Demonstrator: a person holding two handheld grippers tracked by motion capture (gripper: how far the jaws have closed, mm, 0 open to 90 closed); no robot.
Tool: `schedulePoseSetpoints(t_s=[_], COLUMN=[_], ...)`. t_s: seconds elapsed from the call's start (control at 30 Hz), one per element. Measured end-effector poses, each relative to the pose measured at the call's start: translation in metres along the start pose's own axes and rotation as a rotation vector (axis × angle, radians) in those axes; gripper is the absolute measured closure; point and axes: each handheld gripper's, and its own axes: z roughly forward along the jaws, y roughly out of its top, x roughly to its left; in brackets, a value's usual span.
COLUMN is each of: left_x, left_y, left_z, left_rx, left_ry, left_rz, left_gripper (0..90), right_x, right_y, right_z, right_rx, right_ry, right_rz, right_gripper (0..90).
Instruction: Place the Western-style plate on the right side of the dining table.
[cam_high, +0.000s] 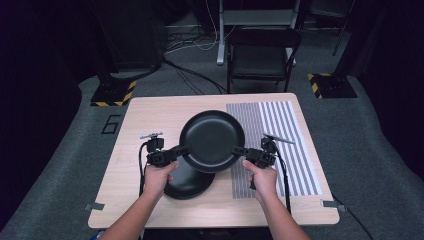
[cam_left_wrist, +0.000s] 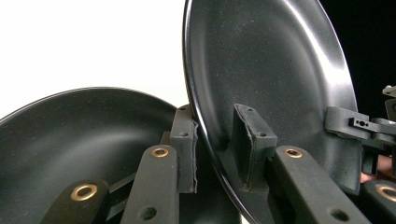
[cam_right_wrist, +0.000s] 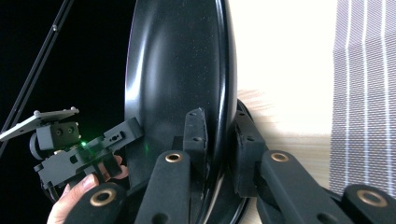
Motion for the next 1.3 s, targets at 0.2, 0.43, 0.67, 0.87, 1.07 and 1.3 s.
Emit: schedulePoseSetpoints(t_s=[0.2, 0.43, 0.67, 0.87, 1.07, 1.3], left_x=[-0.011, -0.024, -0.035, -0.046, -0.053, -0.060], left_y=[0.002, 0.002, 0.004, 0.005, 0.005, 0.004], left_z=[0.011, 0.026, 0.040, 0.052, 0.063, 0.076], left_rx=[0.011, 0.023, 0.038, 0.049, 0.062, 0.083], left_ry=[-0.015, -0.032, -0.056, -0.072, -0.081, -0.091], left_rz=[0.015, 0.026, 0.034, 0.034, 0.040, 0.035], left_gripper=[70.8, 70.8, 70.7, 70.7, 70.8, 70.7], right_x=[-0.006, -0.013, -0.018, -0.023, -0.028, -0.035], right_y=[0.004, 0.006, 0.009, 0.011, 0.013, 0.015], right_z=[-0.011, -0.029, -0.046, -0.060, -0.071, -0.081], right_rx=[-0.011, -0.035, -0.058, -0.077, -0.094, -0.106], right_ry=[-0.004, -0.020, -0.040, -0.054, -0.066, -0.084], right_rz=[0.001, 0.012, 0.020, 0.030, 0.035, 0.039], right_gripper=[78.3, 78.2, 78.1, 78.1, 78.1, 78.0])
